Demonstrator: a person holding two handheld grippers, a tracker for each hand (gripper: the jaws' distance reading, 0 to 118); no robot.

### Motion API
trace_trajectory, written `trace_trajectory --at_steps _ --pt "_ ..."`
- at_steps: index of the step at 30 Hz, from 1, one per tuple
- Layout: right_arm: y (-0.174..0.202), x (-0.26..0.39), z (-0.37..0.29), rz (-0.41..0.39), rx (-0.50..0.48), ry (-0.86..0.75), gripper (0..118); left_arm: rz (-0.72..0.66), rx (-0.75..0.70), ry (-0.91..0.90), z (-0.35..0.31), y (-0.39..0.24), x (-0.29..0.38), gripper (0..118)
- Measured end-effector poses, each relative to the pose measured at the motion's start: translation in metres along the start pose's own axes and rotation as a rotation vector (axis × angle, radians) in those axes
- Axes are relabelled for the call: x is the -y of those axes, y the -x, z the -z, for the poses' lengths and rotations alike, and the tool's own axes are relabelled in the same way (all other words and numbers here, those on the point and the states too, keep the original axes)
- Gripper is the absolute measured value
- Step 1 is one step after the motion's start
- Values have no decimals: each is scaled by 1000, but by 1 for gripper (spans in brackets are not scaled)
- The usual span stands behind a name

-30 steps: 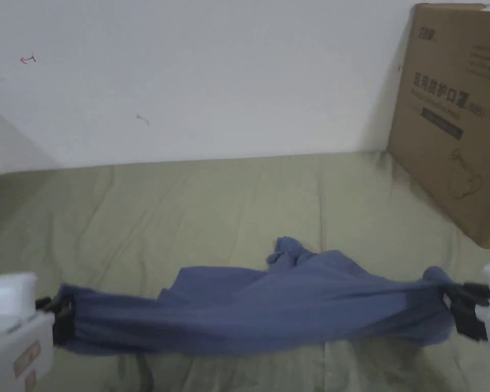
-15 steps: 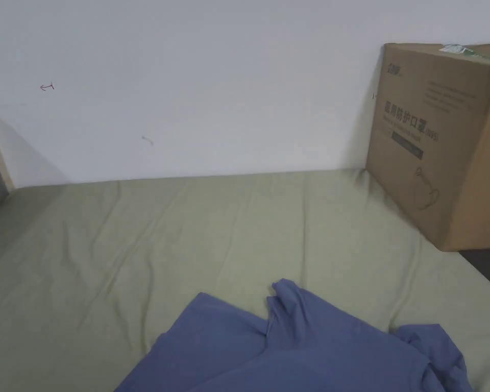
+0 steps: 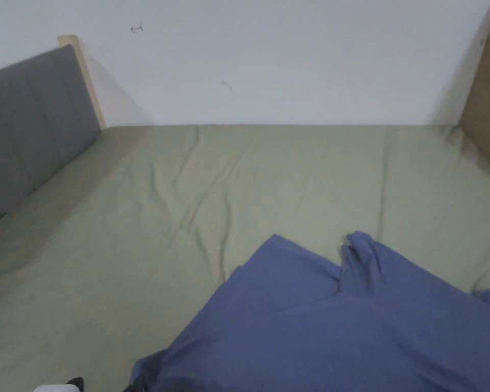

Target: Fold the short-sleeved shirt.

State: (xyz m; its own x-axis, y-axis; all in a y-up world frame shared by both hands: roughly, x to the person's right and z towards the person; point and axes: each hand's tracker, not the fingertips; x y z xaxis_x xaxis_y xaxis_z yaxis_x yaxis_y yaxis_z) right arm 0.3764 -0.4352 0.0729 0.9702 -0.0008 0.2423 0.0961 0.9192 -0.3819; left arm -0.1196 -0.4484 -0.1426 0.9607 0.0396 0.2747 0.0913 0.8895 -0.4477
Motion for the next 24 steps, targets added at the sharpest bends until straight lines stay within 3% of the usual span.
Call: trace_trajectory --at_steps 1,2,3,4,5,6,8,11,14,15,16,17,18,21,22,23,24 --pt "5 -5 -1 6 -15 -4 109 -2 -2 6 0 -2 -1 7" --pt "11 -9 -3 -9 -39 -21 92 -1 -30 11 3 -5 0 0" --pt "16 -13 -4 -30 -43 -37 59 2 -57 -1 2 -7 2 0" --pt "22 -17 -3 -59 -29 -47 6 -12 2 26 8 -4 3 0" --pt "22 -20 1 -94 8 -41 1 -28 39 71 15 -2 1 0" --pt "24 -22 1 -79 25 -57 1 -34 30 75 19 -3 1 0" --pt "22 -30 3 -12 -63 -41 1 -18 15 74 36 2 -2 0" --pt "28 -36 7 -27 -24 -48 1 -35 23 87 50 7 -8 0" --pt "25 -38 7 13 -33 -45 1 -58 16 154 76 15 -10 1" --pt "24 -39 8 17 -35 -42 1 -61 13 165 83 17 -11 18" --pt "25 -40 9 16 -37 -37 1 -59 41 204 95 18 -8 73" --pt "26 -42 8 13 -38 -34 1 -55 50 260 107 19 -5 110" --pt "27 -43 9 8 -39 -32 1 -56 31 225 113 22 -7 117" --pt "27 -46 12 0 -48 -23 1 -61 37 326 135 21 2 106" --pt "27 -47 14 -10 -42 -18 1 -65 56 305 137 21 3 72" --pt "26 -48 15 -22 -35 -15 1 -66 55 296 137 19 3 30" --pt "26 -48 17 -32 -29 -17 1 -56 40 286 127 14 11 4"
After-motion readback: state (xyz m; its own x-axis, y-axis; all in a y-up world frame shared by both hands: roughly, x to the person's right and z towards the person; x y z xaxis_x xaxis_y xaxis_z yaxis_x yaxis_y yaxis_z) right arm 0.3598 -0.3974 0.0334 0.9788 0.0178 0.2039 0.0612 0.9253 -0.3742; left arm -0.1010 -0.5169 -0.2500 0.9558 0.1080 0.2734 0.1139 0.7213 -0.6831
